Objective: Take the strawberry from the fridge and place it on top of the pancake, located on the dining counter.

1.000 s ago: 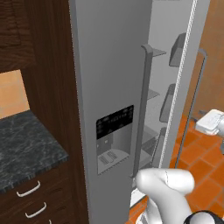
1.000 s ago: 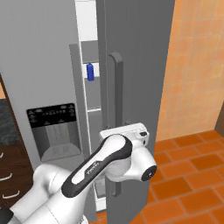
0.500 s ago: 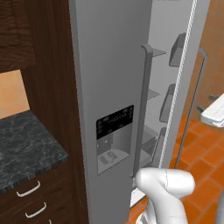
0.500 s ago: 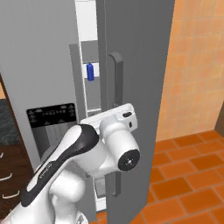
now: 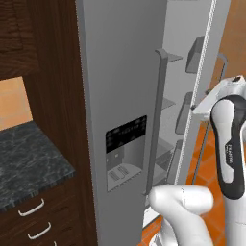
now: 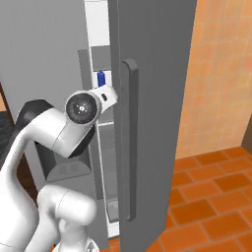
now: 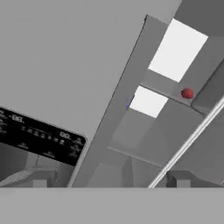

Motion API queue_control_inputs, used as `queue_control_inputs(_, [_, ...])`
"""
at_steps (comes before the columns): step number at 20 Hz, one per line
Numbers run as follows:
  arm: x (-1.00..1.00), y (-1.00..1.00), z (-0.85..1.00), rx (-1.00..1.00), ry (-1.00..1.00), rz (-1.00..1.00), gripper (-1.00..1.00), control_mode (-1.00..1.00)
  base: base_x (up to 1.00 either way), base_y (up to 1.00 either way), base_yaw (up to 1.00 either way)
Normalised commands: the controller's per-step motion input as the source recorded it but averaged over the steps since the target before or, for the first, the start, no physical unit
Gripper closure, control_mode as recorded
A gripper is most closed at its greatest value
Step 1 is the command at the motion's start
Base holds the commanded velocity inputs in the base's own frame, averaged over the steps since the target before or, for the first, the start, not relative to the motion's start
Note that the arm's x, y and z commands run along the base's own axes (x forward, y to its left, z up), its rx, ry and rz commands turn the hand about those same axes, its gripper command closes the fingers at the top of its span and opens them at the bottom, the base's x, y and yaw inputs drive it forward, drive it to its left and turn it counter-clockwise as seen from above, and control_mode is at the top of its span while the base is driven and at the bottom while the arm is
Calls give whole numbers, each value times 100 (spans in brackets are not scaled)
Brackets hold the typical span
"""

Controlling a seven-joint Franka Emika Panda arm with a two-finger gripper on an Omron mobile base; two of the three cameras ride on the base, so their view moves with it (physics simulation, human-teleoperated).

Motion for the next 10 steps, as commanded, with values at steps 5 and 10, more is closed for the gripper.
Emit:
queue_control_inputs(5, [83, 44, -12, -41, 31, -6, -100, -100, 0, 0, 0])
queue_control_inputs(10, [69, 13, -20, -31, 23, -6, -100, -100, 0, 0, 0])
